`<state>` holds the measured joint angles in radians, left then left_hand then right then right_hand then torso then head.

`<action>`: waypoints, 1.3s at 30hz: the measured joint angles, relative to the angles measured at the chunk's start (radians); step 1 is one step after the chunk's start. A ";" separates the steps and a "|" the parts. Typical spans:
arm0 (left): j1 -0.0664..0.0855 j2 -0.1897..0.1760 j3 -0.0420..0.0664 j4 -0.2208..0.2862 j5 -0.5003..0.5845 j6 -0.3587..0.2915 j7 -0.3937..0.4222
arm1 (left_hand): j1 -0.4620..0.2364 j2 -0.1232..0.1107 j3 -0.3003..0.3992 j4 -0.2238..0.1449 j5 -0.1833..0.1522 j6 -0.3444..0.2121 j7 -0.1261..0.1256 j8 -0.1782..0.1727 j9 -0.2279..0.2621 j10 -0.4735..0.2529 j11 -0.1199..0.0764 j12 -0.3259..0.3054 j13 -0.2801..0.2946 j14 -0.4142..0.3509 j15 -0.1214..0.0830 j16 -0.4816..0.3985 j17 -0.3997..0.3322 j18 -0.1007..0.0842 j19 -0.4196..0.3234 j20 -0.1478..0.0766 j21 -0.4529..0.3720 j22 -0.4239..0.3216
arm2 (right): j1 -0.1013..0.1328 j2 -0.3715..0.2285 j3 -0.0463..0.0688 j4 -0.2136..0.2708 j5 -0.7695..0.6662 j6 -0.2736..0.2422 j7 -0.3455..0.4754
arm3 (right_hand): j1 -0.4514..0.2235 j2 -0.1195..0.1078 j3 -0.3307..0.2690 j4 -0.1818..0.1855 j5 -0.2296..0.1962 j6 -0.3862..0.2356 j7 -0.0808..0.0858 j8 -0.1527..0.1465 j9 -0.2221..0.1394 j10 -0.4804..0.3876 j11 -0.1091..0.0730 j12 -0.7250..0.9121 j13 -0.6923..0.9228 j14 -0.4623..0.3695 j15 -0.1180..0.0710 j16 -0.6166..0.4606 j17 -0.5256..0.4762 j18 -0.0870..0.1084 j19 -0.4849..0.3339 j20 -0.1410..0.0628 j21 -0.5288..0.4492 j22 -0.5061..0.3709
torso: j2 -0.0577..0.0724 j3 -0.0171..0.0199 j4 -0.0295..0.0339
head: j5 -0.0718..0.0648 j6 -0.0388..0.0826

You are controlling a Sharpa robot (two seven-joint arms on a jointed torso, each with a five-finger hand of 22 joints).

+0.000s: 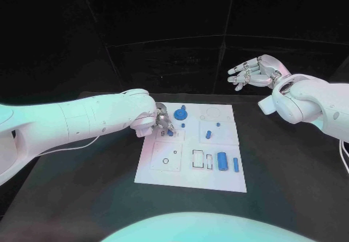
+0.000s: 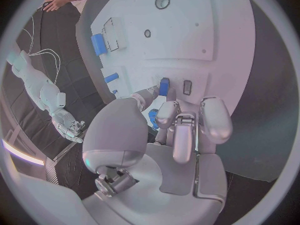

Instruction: Assemble the parts on the task board

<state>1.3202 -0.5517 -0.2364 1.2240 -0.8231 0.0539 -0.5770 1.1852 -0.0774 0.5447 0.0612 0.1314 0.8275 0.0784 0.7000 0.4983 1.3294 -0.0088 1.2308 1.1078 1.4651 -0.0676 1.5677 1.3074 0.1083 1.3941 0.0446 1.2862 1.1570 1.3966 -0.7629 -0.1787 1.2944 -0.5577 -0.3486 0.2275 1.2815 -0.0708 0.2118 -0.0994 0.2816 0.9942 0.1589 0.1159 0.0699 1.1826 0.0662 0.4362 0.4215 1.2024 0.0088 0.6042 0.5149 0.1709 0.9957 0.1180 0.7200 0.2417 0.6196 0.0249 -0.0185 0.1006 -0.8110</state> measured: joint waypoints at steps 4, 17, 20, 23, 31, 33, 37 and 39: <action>-0.001 0.000 0.000 -0.001 -0.001 0.000 0.000 | 0.000 0.000 0.008 -0.003 0.000 0.000 0.000 0.005 0.000 0.000 0.000 0.000 0.000 0.000 0.000 0.000 0.000 0.000 0.000 0.000 0.000 0.000 | 0.000 0.000 0.000 0.000 0.000 0.000 0.000 | 0.000 0.000 0.003 0.003 0.012 0.000 0.000 0.000 0.000 0.000 0.000 -0.004 -0.003 0.000 0.000 0.000 -0.003 0.000 0.000 0.000 -0.005 -0.002 | 0.000 0.0000 0.0001 | 0.000 0.002; 0.001 0.000 0.002 -0.001 -0.008 0.027 -0.003 | 0.001 0.001 0.009 -0.005 0.003 0.000 0.000 0.006 0.001 0.000 0.000 0.000 0.000 0.000 0.000 0.000 0.000 0.000 0.000 0.000 0.000 0.002 | 0.000 0.000 0.000 0.001 -0.001 0.001 0.000 | 0.000 0.000 0.003 0.003 0.016 0.000 0.000 0.000 0.000 0.000 0.000 -0.004 -0.006 0.000 0.000 0.000 -0.005 0.000 0.003 0.003 -0.005 -0.003 | 0.002 -0.0009 0.0001 | 0.000 0.000; 0.002 0.000 0.002 -0.001 -0.009 0.035 -0.004 | 0.001 0.001 0.009 -0.005 0.003 0.000 0.000 0.005 0.016 0.000 0.000 0.000 0.000 0.000 0.000 0.000 0.000 0.000 0.000 0.000 0.000 0.002 | 0.000 0.000 0.000 0.002 -0.003 0.001 0.000 | 0.000 0.000 0.003 0.003 0.016 0.000 0.000 0.000 0.000 0.000 0.000 -0.004 -0.006 0.000 0.000 -0.004 -0.005 0.000 0.003 0.003 -0.005 -0.003 | 0.002 -0.0010 0.0001 | 0.000 -0.001; 0.002 0.000 0.002 -0.001 -0.009 0.041 -0.005 | 0.001 0.001 0.009 -0.005 0.003 0.000 0.000 0.005 0.022 0.000 0.000 0.000 0.000 0.000 0.000 0.000 0.000 0.000 0.000 0.000 0.000 0.002 | 0.000 0.000 0.000 0.003 -0.005 0.002 0.000 | 0.000 0.000 0.003 0.003 0.016 0.000 0.000 0.000 0.000 -0.003 0.003 -0.004 -0.007 0.000 0.000 -0.004 -0.006 0.000 0.004 0.003 -0.009 -0.003 | 0.002 -0.0010 0.0000 | 0.001 -0.003; 0.002 0.005 0.002 -0.009 -0.010 0.049 -0.007 | -0.032 0.004 0.023 -0.005 0.003 -0.006 -0.006 0.013 0.041 0.006 -0.006 0.002 0.000 0.000 0.000 0.000 0.000 0.000 0.000 0.000 0.000 0.004 | 0.000 -0.001 0.000 0.005 -0.010 0.003 0.000 | 0.000 0.000 0.005 0.005 0.021 0.000 0.000 0.000 0.000 -0.006 0.006 -0.010 -0.013 -0.004 0.004 -0.009 -0.012 0.000 0.001 0.006 -0.013 -0.006 | 0.002 -0.0009 0.0000 | 0.000 -0.005; 0.002 0.008 0.002 -0.013 -0.010 0.051 -0.007 | -0.043 -0.004 0.037 -0.018 0.003 -0.006 -0.006 0.015 0.042 0.008 -0.008 0.008 0.001 0.000 0.000 0.000 0.000 0.000 0.000 0.000 0.000 0.004 | 0.000 -0.001 0.000 0.007 -0.012 0.003 0.001 | 0.000 0.000 0.006 0.006 0.021 0.000 0.000 0.000 0.000 -0.007 0.007 -0.011 -0.015 -0.007 0.007 -0.010 -0.014 0.000 0.000 0.007 -0.018 -0.007 | 0.002 -0.0006 0.0000 | -0.001 -0.005; 0.002 0.014 0.001 -0.022 -0.010 0.055 -0.007 | -0.067 -0.008 0.057 -0.040 0.003 0.000 -0.011 0.018 0.043 0.011 -0.011 0.013 0.007 0.000 0.000 0.000 0.000 0.000 0.004 -0.003 0.000 0.005 | 0.000 0.000 0.000 0.009 -0.015 0.003 0.001 | 0.000 0.000 0.006 0.006 0.021 0.000 0.000 0.000 0.000 -0.011 0.011 -0.015 -0.019 -0.011 0.011 -0.015 -0.018 0.000 0.000 0.007 -0.023 -0.010 | 0.003 0.0000 -0.0002 | -0.001 -0.006; 0.002 0.017 0.001 -0.026 -0.011 0.057 -0.007 | -0.076 -0.015 0.060 -0.057 0.003 0.002 -0.013 0.018 0.041 0.011 -0.011 0.013 0.008 0.004 -0.004 0.000 0.000 0.000 0.003 -0.003 0.000 0.005 | 0.000 0.000 0.000 0.011 -0.016 0.003 0.002 | 0.000 0.000 0.006 0.006 0.021 -0.002 0.002 0.000 0.000 -0.011 0.011 -0.015 -0.020 -0.011 0.011 -0.015 -0.019 0.000 -0.002 0.009 -0.023 -0.011 | 0.003 0.0000 -0.0003 | -0.001 -0.008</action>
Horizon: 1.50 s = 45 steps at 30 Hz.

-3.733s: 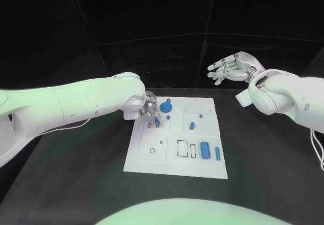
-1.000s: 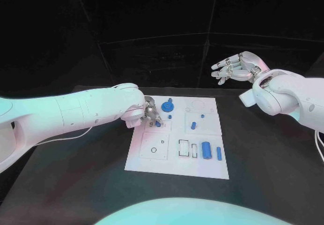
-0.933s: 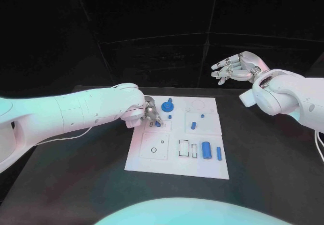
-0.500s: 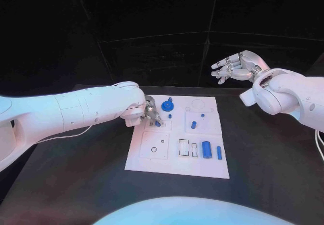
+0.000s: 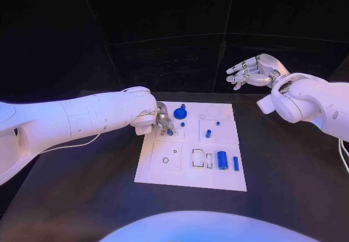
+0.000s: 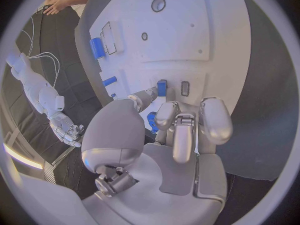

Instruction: Assemble the parts on the task board

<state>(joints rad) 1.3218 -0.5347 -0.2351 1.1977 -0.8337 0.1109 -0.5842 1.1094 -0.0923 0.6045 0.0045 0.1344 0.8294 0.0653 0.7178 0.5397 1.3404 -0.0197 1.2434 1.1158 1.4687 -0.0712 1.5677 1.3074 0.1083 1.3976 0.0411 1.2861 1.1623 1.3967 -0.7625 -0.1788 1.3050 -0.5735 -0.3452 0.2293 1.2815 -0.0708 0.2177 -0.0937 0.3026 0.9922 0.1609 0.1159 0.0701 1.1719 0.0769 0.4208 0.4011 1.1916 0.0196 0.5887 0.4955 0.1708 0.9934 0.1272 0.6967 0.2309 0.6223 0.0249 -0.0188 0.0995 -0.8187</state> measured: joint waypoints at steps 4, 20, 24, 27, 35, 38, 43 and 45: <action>0.000 0.007 0.000 -0.010 0.000 0.004 0.000 | -0.015 -0.001 -0.018 -0.003 -0.004 0.014 -0.004 0.000 -0.005 0.004 -0.004 0.007 0.004 -0.004 -0.004 0.000 0.000 0.000 0.003 -0.003 0.000 0.001 | 0.000 0.002 0.000 0.001 -0.001 0.001 0.002 | 0.000 0.000 -0.004 0.006 0.000 -0.003 0.003 0.000 0.000 -0.005 0.005 -0.005 -0.006 -0.004 0.004 -0.006 -0.006 0.000 -0.002 0.002 -0.008 -0.004 | 0.000 0.0000 0.0000 | -0.002 -0.001; -0.002 0.021 -0.001 -0.033 0.000 0.018 0.000 | -0.024 -0.001 -0.125 0.031 -0.006 0.042 -0.026 0.003 -0.001 0.007 -0.007 0.012 0.006 -0.004 -0.004 0.000 0.000 0.000 0.006 -0.006 0.000 0.005 | 0.000 0.005 0.000 0.006 -0.005 0.004 0.009 | 0.000 0.000 -0.005 0.011 -0.006 -0.007 0.007 0.000 0.000 -0.015 0.007 -0.008 -0.014 -0.014 0.007 -0.011 -0.013 0.000 -0.005 0.005 -0.020 -0.009 | -0.001 0.0000 -0.0001 | -0.008 -0.008; -0.002 0.023 -0.001 -0.036 0.000 0.020 0.000 | -0.024 -0.001 -0.143 0.035 -0.006 0.045 -0.026 0.004 -0.002 0.007 -0.007 0.012 0.006 -0.004 -0.004 0.000 0.000 0.000 0.006 -0.006 0.000 0.005 | 0.000 0.005 0.000 0.007 -0.005 0.005 0.010 | 0.000 0.000 -0.006 0.012 -0.011 -0.009 0.009 0.000 0.000 -0.015 0.007 -0.008 -0.015 -0.014 0.007 -0.015 -0.014 0.000 -0.009 0.009 -0.024 -0.011 | -0.001 0.0000 0.0005 | -0.009 -0.008; -0.002 0.024 -0.001 -0.038 0.000 0.020 0.000 | -0.024 -0.001 -0.163 0.041 -0.006 0.045 -0.027 0.004 -0.003 0.007 -0.007 0.012 0.006 -0.004 -0.004 0.000 0.000 0.000 0.006 -0.006 0.000 0.005 | 0.000 0.005 0.000 0.007 -0.005 0.006 0.010 | 0.000 0.000 -0.010 0.015 -0.017 -0.011 0.011 0.000 0.000 -0.015 0.007 -0.008 -0.018 -0.015 0.007 -0.015 -0.017 0.000 -0.009 0.009 -0.026 -0.013 | -0.001 0.0000 0.0006 | -0.009 -0.008; -0.002 0.022 -0.001 -0.040 0.000 0.016 0.000 | -0.049 -0.005 -0.294 0.087 -0.006 0.050 -0.024 0.008 -0.004 0.007 -0.007 0.016 0.004 -0.004 -0.004 0.000 0.000 0.000 0.006 -0.006 0.000 0.007 | 0.000 0.005 0.000 0.008 -0.005 0.006 0.011 | 0.000 0.000 -0.013 0.019 -0.022 -0.014 0.007 0.000 0.000 -0.018 0.011 -0.012 -0.021 -0.018 0.011 -0.019 -0.020 0.000 -0.009 0.009 -0.031 -0.015 | -0.001 -0.0006 0.0012 | -0.009 -0.007; -0.002 0.016 -0.001 -0.036 0.000 0.012 0.000 | -0.066 -0.008 -0.345 0.110 -0.018 0.050 -0.024 0.008 -0.004 0.007 -0.007 0.016 0.004 -0.004 -0.004 0.000 0.000 0.000 0.006 -0.006 0.000 0.008 | 0.000 0.004 0.000 0.008 -0.005 0.006 0.011 | 0.000 0.000 -0.013 0.019 -0.022 -0.016 0.010 0.000 0.000 -0.018 0.011 -0.012 -0.022 -0.018 0.011 -0.019 -0.021 0.000 -0.009 0.009 -0.037 -0.017 | -0.001 -0.0010 0.0012 | -0.009 -0.007; 0.002 0.001 0.000 -0.023 0.000 0.001 0.000 | -0.066 -0.009 -0.403 0.141 -0.049 0.050 -0.024 0.008 -0.003 0.007 -0.007 0.016 0.003 -0.004 -0.004 0.000 0.000 0.000 0.006 -0.006 0.000 0.009 | 0.000 0.004 0.000 0.006 -0.006 0.006 0.011 | 0.000 0.000 -0.016 0.022 -0.022 -0.017 0.011 0.000 0.000 -0.018 0.011 -0.012 -0.024 -0.018 0.011 -0.019 -0.022 0.000 -0.011 0.011 -0.038 -0.017 | -0.001 -0.0010 0.0012 | -0.009 -0.007; 0.006 -0.006 0.000 -0.015 0.000 -0.005 0.001 | -0.066 -0.009 -0.420 0.150 -0.050 0.050 -0.024 0.008 -0.002 0.007 -0.007 0.016 0.003 -0.004 -0.004 0.000 0.000 0.000 0.006 -0.006 0.000 0.009 | 0.000 0.004 0.000 0.005 -0.006 0.006 0.011 | 0.000 0.000 -0.016 0.022 -0.022 -0.017 0.011 0.000 0.000 -0.018 0.011 -0.012 -0.024 -0.018 0.011 -0.019 -0.022 0.000 -0.012 0.012 -0.038 -0.017 | -0.001 -0.0010 0.0012 | -0.009 -0.007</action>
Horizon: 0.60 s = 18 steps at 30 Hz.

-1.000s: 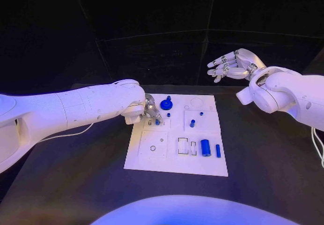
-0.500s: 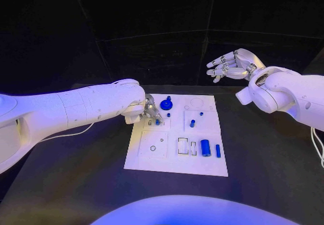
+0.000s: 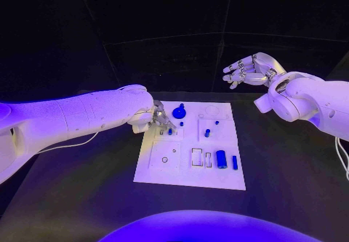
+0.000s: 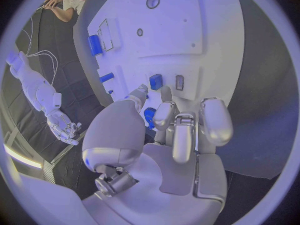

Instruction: Assemble the parts on the task board

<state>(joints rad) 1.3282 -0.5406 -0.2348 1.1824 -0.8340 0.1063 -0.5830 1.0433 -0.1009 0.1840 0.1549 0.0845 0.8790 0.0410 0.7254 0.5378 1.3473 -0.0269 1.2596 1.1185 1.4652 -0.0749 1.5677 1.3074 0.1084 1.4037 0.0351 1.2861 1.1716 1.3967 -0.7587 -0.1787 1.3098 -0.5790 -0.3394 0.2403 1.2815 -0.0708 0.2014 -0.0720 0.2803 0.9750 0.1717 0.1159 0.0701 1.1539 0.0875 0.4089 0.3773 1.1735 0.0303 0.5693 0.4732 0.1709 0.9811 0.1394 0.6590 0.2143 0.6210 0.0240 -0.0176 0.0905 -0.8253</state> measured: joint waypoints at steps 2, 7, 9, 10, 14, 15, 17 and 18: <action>0.005 -0.008 0.003 0.010 0.000 -0.006 0.001 | 0.006 0.006 -0.015 0.007 -0.006 0.000 0.000 0.000 0.000 0.000 0.000 0.000 -0.002 0.000 0.000 0.000 0.000 0.000 0.000 0.000 0.000 0.000 | 0.000 0.000 0.000 -0.001 0.000 0.000 0.000 | 0.000 0.000 0.000 0.000 0.000 0.000 0.000 0.000 0.000 -0.004 0.004 0.000 -0.001 -0.002 0.002 0.000 -0.001 0.000 0.000 0.000 0.000 -0.002 | 0.000 0.0001 0.0000 | -0.001 0.000; 0.015 -0.024 0.041 0.032 0.000 -0.016 0.006 | 0.014 0.014 -0.050 0.028 -0.015 -0.006 0.005 0.000 0.000 -0.005 0.003 0.000 -0.010 0.000 0.000 0.000 0.000 0.000 0.000 0.000 0.000 -0.003 | 0.000 -0.001 0.000 -0.003 0.000 0.000 0.000 | 0.000 0.000 -0.004 0.004 0.000 0.000 0.000 0.000 0.000 -0.004 0.004 0.000 -0.004 -0.003 0.003 -0.004 -0.003 0.000 0.000 0.000 -0.004 -0.003 | 0.000 0.0002 0.0000 | -0.002 0.002; 0.021 -0.030 0.059 0.041 0.000 -0.017 0.011 | 0.014 0.014 -0.066 0.041 -0.015 -0.008 0.007 0.000 0.000 -0.009 0.002 0.000 -0.012 0.000 0.000 0.000 0.000 0.000 0.000 0.000 0.000 -0.004 | 0.000 -0.001 0.000 -0.003 0.000 0.000 0.000 | 0.000 0.000 -0.002 0.007 0.000 -0.003 0.002 0.000 0.000 -0.004 0.004 0.000 -0.005 -0.003 0.003 -0.006 -0.005 0.000 0.000 0.000 -0.009 -0.005 | -0.001 0.0003 0.0000 | -0.004 0.003; 0.024 -0.033 0.067 0.044 0.000 -0.017 0.013 | 0.014 0.014 -0.073 0.049 -0.018 -0.013 0.008 0.000 0.000 -0.011 0.004 0.000 -0.016 0.000 0.000 0.000 0.000 0.000 0.000 0.000 -0.001 -0.005 | 0.000 -0.001 0.000 -0.003 0.000 0.000 0.000 | 0.000 0.000 -0.002 0.007 0.000 -0.004 0.004 0.000 0.000 -0.004 0.004 -0.003 -0.006 -0.004 0.004 -0.006 -0.006 0.000 0.000 0.000 -0.009 -0.005 | -0.001 0.0003 0.0001 | -0.004 0.004; 0.050 -0.047 0.089 0.048 0.000 -0.008 0.019 | 0.033 0.033 -0.107 0.071 -0.023 -0.049 0.019 -0.021 -0.013 -0.037 0.015 -0.022 -0.049 0.000 0.000 0.000 0.000 0.000 0.000 0.000 -0.016 -0.019 | 0.000 -0.001 0.000 -0.003 0.000 0.000 0.000 | -0.004 -0.004 -0.005 0.010 0.000 -0.004 0.004 0.000 0.000 -0.011 0.004 -0.004 -0.008 -0.007 0.007 -0.006 -0.008 0.000 0.000 0.000 -0.013 -0.006 | -0.001 0.0010 0.0006 | -0.002 0.008; 0.056 -0.048 0.091 0.043 0.000 -0.004 0.020 | 0.048 0.038 -0.114 0.070 -0.023 -0.068 0.026 -0.038 -0.023 -0.044 0.022 -0.032 -0.061 0.000 0.000 0.000 0.000 0.000 -0.004 0.004 -0.023 -0.024 | 0.000 -0.001 0.000 -0.004 0.000 0.000 0.000 | -0.004 -0.004 -0.005 0.010 0.000 -0.006 0.001 0.000 0.000 -0.011 0.004 -0.004 -0.008 -0.007 0.007 -0.006 -0.008 0.000 0.000 0.000 -0.013 -0.007 | -0.001 0.0013 0.0006 | -0.002 0.009; 0.066 -0.047 0.095 0.024 0.000 0.008 0.020 | 0.072 0.048 -0.127 0.072 -0.023 -0.095 0.041 -0.071 -0.044 -0.057 0.035 -0.045 -0.081 -0.001 0.010 0.000 0.000 0.000 -0.012 0.012 -0.032 -0.036 | 0.000 -0.001 0.000 -0.006 0.000 0.000 0.000 | -0.004 -0.004 -0.005 0.010 0.000 -0.007 0.000 0.000 0.000 -0.011 0.004 -0.004 -0.010 -0.007 0.007 -0.006 -0.010 0.000 0.000 0.000 -0.013 -0.008 | -0.001 0.0015 0.0006 | -0.001 0.010; 0.071 -0.042 0.096 0.004 0.000 0.018 0.020 | 0.083 0.055 -0.131 0.073 -0.023 -0.103 0.049 -0.086 -0.056 -0.062 0.040 -0.049 -0.087 0.001 0.017 0.000 0.000 0.000 -0.015 0.015 -0.036 -0.042 | 0.000 -0.001 0.000 -0.007 0.000 0.000 0.000 | -0.004 -0.004 -0.005 0.010 0.000 -0.007 0.000 0.000 0.000 -0.011 0.004 -0.004 -0.011 -0.007 0.007 -0.007 -0.011 0.000 0.000 0.000 -0.017 -0.009 | -0.001 0.0016 0.0006 | -0.001 0.011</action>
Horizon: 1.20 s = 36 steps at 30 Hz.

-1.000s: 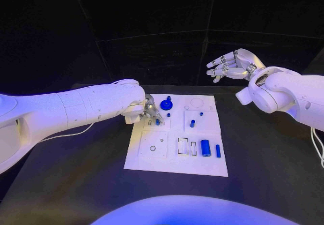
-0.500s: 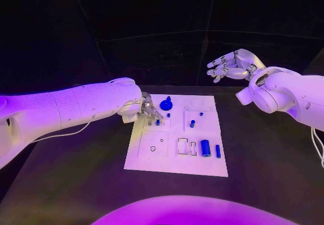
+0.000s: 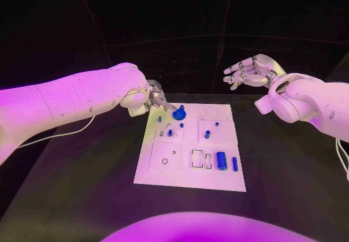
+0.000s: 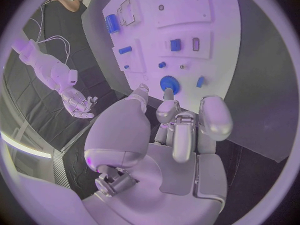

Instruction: Assemble the parts on the task board

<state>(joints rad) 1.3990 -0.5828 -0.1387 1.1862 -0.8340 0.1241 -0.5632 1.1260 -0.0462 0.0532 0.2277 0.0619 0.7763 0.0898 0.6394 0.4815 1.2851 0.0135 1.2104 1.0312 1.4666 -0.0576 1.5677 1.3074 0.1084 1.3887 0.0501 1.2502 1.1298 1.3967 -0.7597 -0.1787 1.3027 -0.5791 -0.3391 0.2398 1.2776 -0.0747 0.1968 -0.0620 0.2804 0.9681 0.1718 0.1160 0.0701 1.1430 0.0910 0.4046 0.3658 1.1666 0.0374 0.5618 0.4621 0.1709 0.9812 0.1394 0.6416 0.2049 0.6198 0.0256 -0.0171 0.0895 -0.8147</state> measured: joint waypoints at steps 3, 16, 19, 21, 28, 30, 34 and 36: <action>0.006 0.018 0.002 -0.053 0.000 0.023 0.000 | 0.029 0.019 -0.019 0.000 0.000 -0.012 0.012 -0.041 -0.038 -0.014 0.014 -0.008 -0.018 0.000 0.010 0.000 0.000 0.000 -0.009 0.009 -0.011 -0.013 | 0.000 0.000 0.000 -0.001 0.000 0.000 0.000 | 0.000 0.000 0.000 0.000 0.009 0.000 0.000 0.000 0.000 0.000 0.000 0.000 -0.003 0.000 0.000 -0.004 -0.003 0.000 0.003 0.003 -0.003 -0.001 | 0.000 -0.0001 0.0005 | 0.001 0.002; -0.006 0.114 -0.015 -0.248 -0.047 0.132 0.009 | 0.025 0.030 -0.103 0.059 0.000 0.030 0.014 -0.069 -0.095 -0.022 0.015 -0.008 -0.031 0.000 0.013 0.000 0.000 0.000 -0.010 0.015 -0.014 -0.005 | 0.000 0.001 0.000 0.009 0.000 0.000 -0.002 | 0.000 0.000 0.000 0.000 0.019 -0.004 0.004 0.000 0.000 0.000 0.000 0.000 -0.008 0.000 0.000 -0.004 -0.007 0.000 0.003 0.003 -0.007 -0.004 | 0.004 -0.0015 -0.0014 | 0.006 0.003; -0.009 0.125 -0.017 -0.273 -0.059 0.142 0.012 | 0.024 0.031 -0.112 0.060 0.000 0.039 0.012 -0.069 -0.096 -0.022 0.015 -0.008 -0.030 0.000 0.013 0.000 0.000 0.000 -0.009 0.016 -0.009 0.000 | 0.000 0.000 0.000 0.010 0.000 0.000 -0.002 | 0.000 0.000 0.000 0.000 0.028 -0.004 0.004 0.000 0.001 0.000 0.000 0.000 -0.011 0.000 0.000 -0.004 -0.010 0.000 0.003 0.003 -0.007 -0.005 | 0.004 -0.0019 -0.0014 | 0.007 0.001; -0.012 0.132 -0.018 -0.286 -0.068 0.148 0.014 | 0.025 0.032 -0.114 0.059 0.000 0.044 0.007 -0.062 -0.095 -0.022 0.015 -0.007 -0.027 0.000 0.013 0.000 0.000 0.000 -0.009 0.016 -0.009 0.001 | 0.000 0.000 0.000 0.011 0.000 -0.001 -0.003 | 0.004 0.004 0.000 0.000 0.028 -0.004 0.004 0.000 0.001 0.000 0.000 0.000 -0.012 0.000 0.000 -0.004 -0.010 0.000 0.003 0.003 -0.011 -0.005 | 0.004 -0.0020 -0.0014 | 0.008 -0.001; -0.024 0.149 -0.019 -0.313 -0.104 0.160 0.020 | 0.035 0.041 -0.118 0.055 0.000 0.051 0.006 -0.060 -0.095 -0.018 0.011 -0.002 -0.024 0.000 0.013 0.000 0.000 0.000 -0.009 0.016 -0.006 0.006 | 0.000 -0.001 0.000 0.012 0.000 -0.001 -0.003 | 0.004 0.004 0.003 0.003 0.033 -0.004 0.004 0.004 0.001 0.000 0.000 0.000 -0.013 0.000 0.000 -0.004 -0.012 0.000 0.003 0.003 -0.011 -0.005 | 0.004 -0.0024 -0.0013 | 0.012 -0.003; -0.028 0.152 -0.019 -0.318 -0.113 0.164 0.021 | 0.041 0.048 -0.118 0.055 0.000 0.051 0.006 -0.057 -0.095 -0.018 0.011 -0.002 -0.024 0.000 0.013 0.000 0.000 0.000 -0.007 0.014 -0.006 0.007 | 0.000 -0.001 0.000 0.012 0.000 -0.001 -0.003 | 0.004 0.004 0.003 0.003 0.033 -0.004 0.004 0.004 0.001 0.000 0.000 0.000 -0.013 0.000 0.000 -0.004 -0.012 0.000 0.003 0.003 -0.011 -0.006 | 0.004 -0.0025 -0.0012 | 0.013 -0.004; -0.035 0.161 -0.019 -0.328 -0.129 0.174 0.022 | 0.050 0.057 -0.121 0.052 0.000 0.055 0.003 -0.053 -0.095 -0.018 0.011 -0.002 -0.025 0.000 0.013 0.000 0.000 0.000 -0.005 0.012 -0.006 0.008 | 0.000 -0.001 0.000 0.012 0.000 -0.002 -0.003 | 0.004 0.004 0.003 0.003 0.033 -0.004 0.004 0.004 0.001 0.000 0.000 -0.004 -0.014 0.000 0.000 -0.008 -0.012 0.000 0.006 0.005 -0.011 -0.006 | 0.004 -0.0025 -0.0012 | 0.014 -0.005; -0.039 0.166 -0.019 -0.333 -0.135 0.180 0.023 | 0.058 0.065 -0.121 0.052 0.000 0.055 0.003 -0.053 -0.095 -0.018 0.011 -0.002 -0.025 0.000 0.013 0.000 0.000 0.000 -0.005 0.012 -0.006 0.008 | 0.000 0.000 0.000 0.012 0.000 -0.002 -0.003 | 0.004 0.004 0.003 0.003 0.033 -0.004 0.004 0.004 0.001 0.000 0.000 -0.004 -0.014 0.000 0.000 -0.008 -0.013 0.000 0.007 0.007 -0.011 -0.006 | 0.004 -0.0024 -0.0011 | 0.013 -0.006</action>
<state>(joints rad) 1.3601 -0.4170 -0.1579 0.8529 -0.9686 0.3037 -0.5403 1.1837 0.0185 -0.0675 0.2798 0.0619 0.8311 0.0926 0.5861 0.3861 1.2668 0.0247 1.2082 1.0066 1.4670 -0.0442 1.5677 1.3074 0.1085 1.3834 0.0626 1.2444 1.1381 1.3967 -0.7594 -0.1787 1.3148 -0.5794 -0.3407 0.2364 1.2818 -0.0705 0.1996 -0.0595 0.3138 0.9645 0.1754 0.1201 0.0710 1.1432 0.0911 0.4009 0.3515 1.1666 0.0374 0.5539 0.4493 0.1710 0.9885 0.1466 0.6302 0.1991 0.6234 0.0232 -0.0181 0.1023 -0.8209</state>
